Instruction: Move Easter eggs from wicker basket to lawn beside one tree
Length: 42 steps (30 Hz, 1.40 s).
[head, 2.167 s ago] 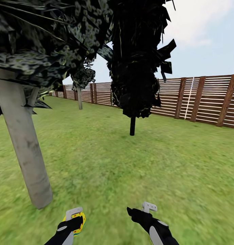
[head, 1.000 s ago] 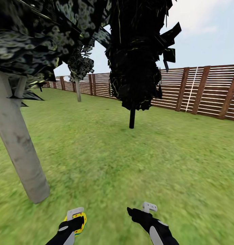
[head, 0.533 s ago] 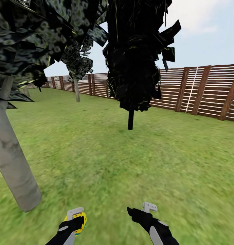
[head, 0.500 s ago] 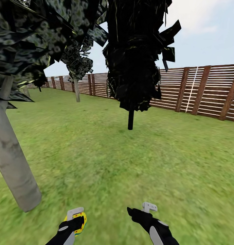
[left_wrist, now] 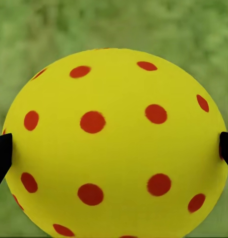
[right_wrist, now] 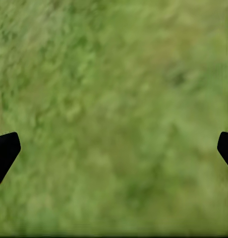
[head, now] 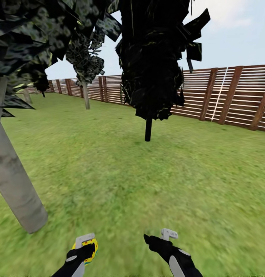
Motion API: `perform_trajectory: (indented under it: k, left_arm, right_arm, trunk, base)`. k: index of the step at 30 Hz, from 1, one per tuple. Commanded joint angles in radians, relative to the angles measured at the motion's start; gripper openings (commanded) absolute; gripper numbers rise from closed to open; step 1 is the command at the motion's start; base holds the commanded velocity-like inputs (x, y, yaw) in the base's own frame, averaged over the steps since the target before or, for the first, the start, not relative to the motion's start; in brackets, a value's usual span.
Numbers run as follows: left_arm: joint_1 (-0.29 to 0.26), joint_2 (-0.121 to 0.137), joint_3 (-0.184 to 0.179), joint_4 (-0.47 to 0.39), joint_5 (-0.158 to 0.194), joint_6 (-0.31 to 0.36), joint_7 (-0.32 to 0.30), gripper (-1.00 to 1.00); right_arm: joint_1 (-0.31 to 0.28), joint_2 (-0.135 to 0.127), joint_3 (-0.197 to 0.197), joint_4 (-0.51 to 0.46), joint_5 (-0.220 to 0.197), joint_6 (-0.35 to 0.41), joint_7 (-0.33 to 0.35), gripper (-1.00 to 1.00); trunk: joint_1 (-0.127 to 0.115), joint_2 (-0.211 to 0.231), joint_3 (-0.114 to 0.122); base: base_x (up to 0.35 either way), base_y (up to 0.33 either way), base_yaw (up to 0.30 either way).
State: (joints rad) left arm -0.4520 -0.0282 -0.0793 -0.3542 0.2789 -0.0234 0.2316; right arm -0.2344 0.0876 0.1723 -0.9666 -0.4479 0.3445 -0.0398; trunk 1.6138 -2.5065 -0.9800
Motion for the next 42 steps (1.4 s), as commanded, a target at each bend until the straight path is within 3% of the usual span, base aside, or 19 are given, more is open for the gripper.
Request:
perform_trajectory:
  k: [1,25,31,34,37,42]
  left_arm:
    - [0.0,0.001,-0.008,0.0,0.01,-0.003,0.006,-1.0]
    - [0.0,0.002,-0.01,-0.002,0.014,-0.017,0.005,-1.0]
    - [-0.002,0.002,-0.009,-0.015,0.015,-0.011,0.001,-1.0]
    - [-0.004,0.002,-0.009,-0.062,0.015,0.0,0.0,-1.0]
    - [-0.004,0.003,-0.011,-0.139,0.015,0.06,0.002,-1.0]
    - [-0.004,0.004,-0.011,-0.166,0.014,0.085,0.011,-1.0]
  right_arm:
    - [0.0,0.0,0.002,-0.001,-0.007,0.004,-0.004,1.0]
    - [0.0,0.001,0.008,-0.003,-0.005,0.004,-0.005,1.0]
    - [0.0,0.0,0.007,-0.003,-0.004,0.004,-0.005,1.0]
    - [0.0,-0.001,0.007,-0.003,-0.004,0.004,-0.005,1.0]
    - [0.0,0.001,0.008,-0.003,-0.005,0.004,-0.005,1.0]
    - [0.0,0.001,0.008,-0.002,-0.005,0.004,-0.005,1.0]
  trunk:
    - [0.0,-0.001,-0.005]
    - [0.011,-0.006,-0.098]
    - [0.011,-0.006,-0.098]
    - [0.011,-0.006,-0.098]
    - [0.012,-0.007,-0.105]
    - [0.014,-0.008,-0.125]
  base:
    - [0.0,0.0,0.0]
    - [0.0,0.0,0.0]
    - [0.0,0.0,0.0]
    - [0.0,0.0,0.0]
    - [0.0,0.0,0.0]
    - [0.0,0.0,0.0]
